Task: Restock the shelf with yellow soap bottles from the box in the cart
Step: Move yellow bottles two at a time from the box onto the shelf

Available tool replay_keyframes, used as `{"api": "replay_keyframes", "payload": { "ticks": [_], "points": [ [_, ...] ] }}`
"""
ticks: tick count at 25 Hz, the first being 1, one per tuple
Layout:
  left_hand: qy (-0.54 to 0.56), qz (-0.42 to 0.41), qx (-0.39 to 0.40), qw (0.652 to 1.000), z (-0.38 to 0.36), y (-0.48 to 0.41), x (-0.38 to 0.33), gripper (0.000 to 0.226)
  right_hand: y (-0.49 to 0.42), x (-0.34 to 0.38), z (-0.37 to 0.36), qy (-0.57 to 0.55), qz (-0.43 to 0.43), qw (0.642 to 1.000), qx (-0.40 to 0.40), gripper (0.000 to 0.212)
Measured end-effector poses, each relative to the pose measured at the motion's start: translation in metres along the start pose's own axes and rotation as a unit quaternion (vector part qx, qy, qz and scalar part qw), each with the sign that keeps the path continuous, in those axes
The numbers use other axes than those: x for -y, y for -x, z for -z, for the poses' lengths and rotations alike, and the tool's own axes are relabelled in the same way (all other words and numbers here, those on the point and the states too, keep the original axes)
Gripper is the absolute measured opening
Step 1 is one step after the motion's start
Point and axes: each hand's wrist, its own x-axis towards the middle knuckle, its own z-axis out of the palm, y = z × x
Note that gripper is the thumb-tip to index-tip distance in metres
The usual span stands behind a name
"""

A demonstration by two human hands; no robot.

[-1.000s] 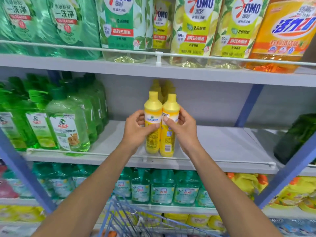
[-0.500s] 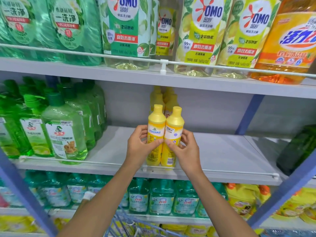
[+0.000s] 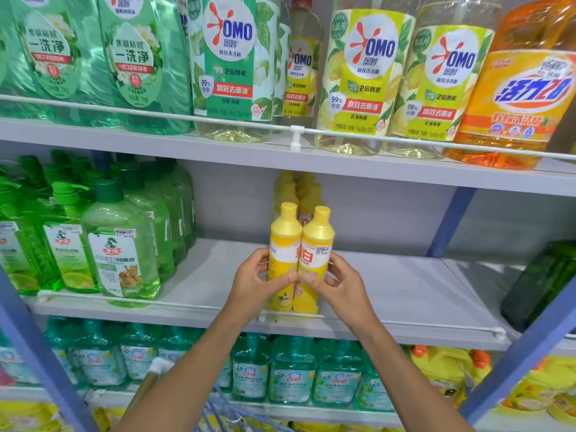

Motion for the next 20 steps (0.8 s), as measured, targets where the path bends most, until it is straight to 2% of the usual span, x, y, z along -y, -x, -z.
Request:
{"api": "replay_keyframes", "payload": {
  "ticks": [2,6,8,10,14,20],
  "points": [
    [-0.008,-0.005,0.003,1.0,-0.001,-0.001,0.002,0.053,0.0,-0.001,-0.005,0.015,0.008,1.0,-0.024,0.056],
    [-0.04,0.016,0.047,0.998,0.018,-0.007,-0.001,0.06,-0.004,0.0,0.001,-0.001,-0.011,1.0,-0.003,0.057],
    [-0.045,0.016,0.056,0.997,0.021,-0.005,-0.002,0.054,-0.002,0.001,0.004,0.003,-0.019,1.0,0.0,0.057],
    [-0.062,0.006,0.04,0.997,0.02,-0.001,0.0,0.049,0.004,-0.001,0.001,0.036,-0.013,0.999,-0.015,0.059],
    [-0.049,0.009,-0.002,0.999,0.005,0.013,0.004,0.059,0.022,-0.018,-0.011,0.146,-0.007,0.987,-0.073,0.066],
    [-0.059,0.027,-0.042,0.997,-0.004,0.006,0.012,0.061,0.016,-0.022,-0.004,0.128,-0.022,0.991,-0.046,0.066]
  ]
}}
